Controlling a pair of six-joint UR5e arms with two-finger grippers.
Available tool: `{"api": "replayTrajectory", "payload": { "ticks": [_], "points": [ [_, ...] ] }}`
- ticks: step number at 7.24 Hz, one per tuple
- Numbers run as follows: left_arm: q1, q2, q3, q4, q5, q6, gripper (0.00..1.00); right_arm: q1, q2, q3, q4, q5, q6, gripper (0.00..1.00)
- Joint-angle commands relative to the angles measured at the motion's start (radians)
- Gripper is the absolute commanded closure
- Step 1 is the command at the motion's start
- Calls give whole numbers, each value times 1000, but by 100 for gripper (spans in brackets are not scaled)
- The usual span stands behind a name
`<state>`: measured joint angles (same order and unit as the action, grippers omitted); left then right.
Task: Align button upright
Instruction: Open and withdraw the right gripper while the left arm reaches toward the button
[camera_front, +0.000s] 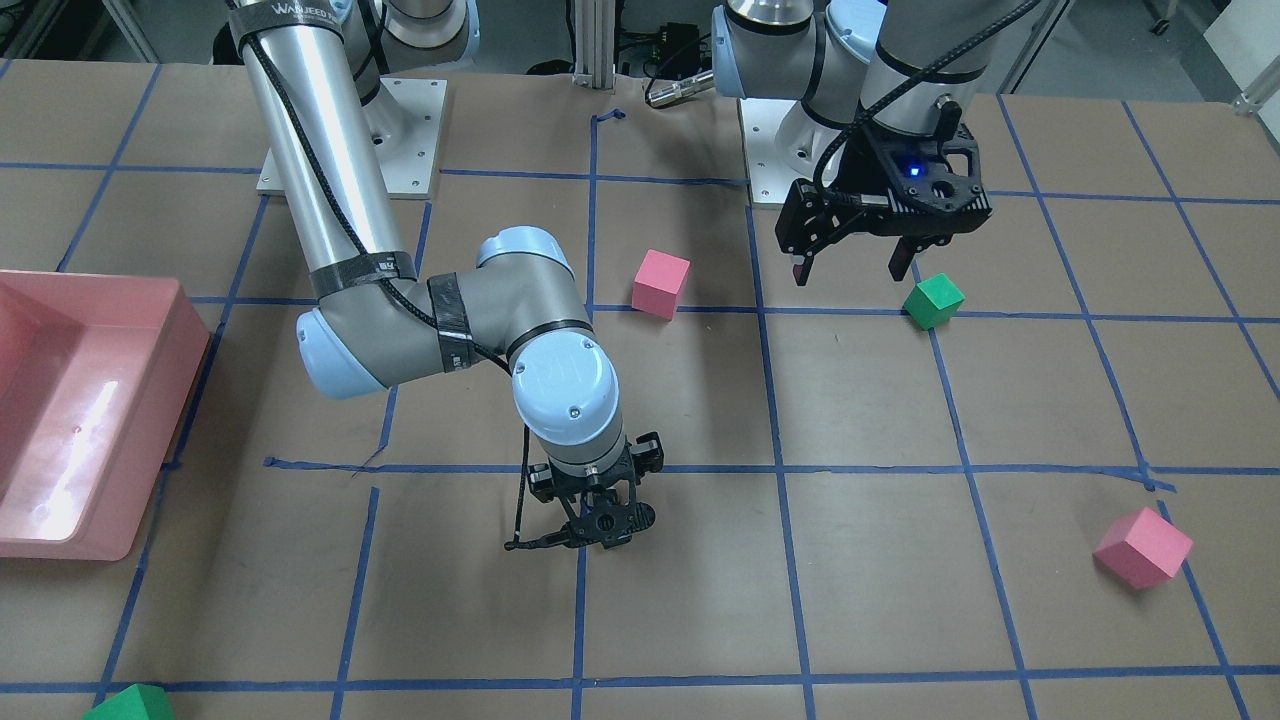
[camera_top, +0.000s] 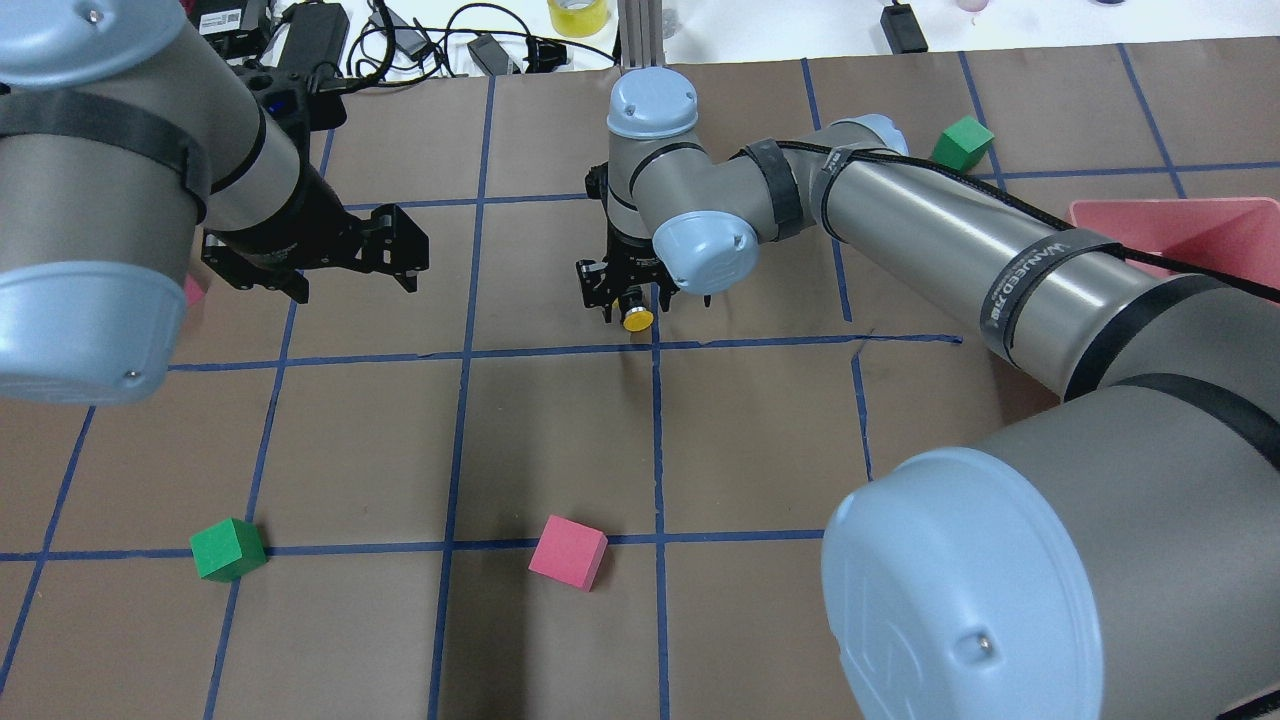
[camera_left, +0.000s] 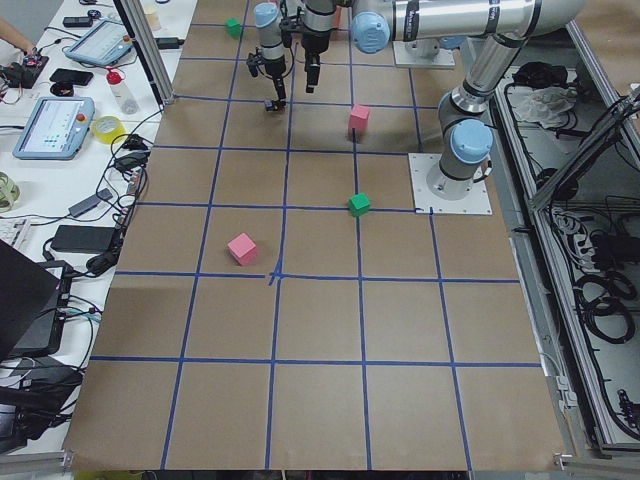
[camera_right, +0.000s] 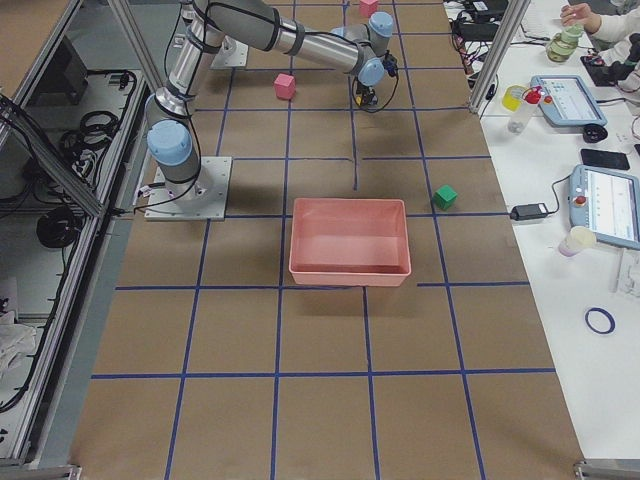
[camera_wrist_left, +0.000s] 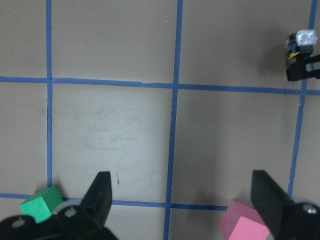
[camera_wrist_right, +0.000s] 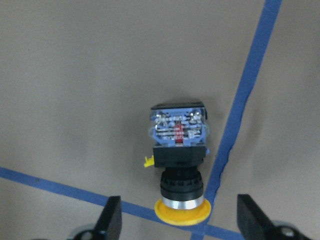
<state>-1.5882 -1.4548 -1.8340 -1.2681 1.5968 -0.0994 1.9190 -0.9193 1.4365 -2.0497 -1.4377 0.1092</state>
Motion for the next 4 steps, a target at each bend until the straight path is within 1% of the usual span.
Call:
{"api": "replayTrajectory", "payload": {
  "ticks": [1,2,3,4],
  "points": [
    [-22,25,-75,93,2,-2,0,-3,-79,16,11,-18,7,0],
    [-53,31,-103,129,44,-11,0,-38,-145,43,95,-97,0,0],
    [-83,37,-144,186,73,-70,0,-110,-197,63,138,-152,-6,0],
    [-111,36,-181,261,75,-115,0,-182,-269,65,204,-151,-5,0]
  ]
}}
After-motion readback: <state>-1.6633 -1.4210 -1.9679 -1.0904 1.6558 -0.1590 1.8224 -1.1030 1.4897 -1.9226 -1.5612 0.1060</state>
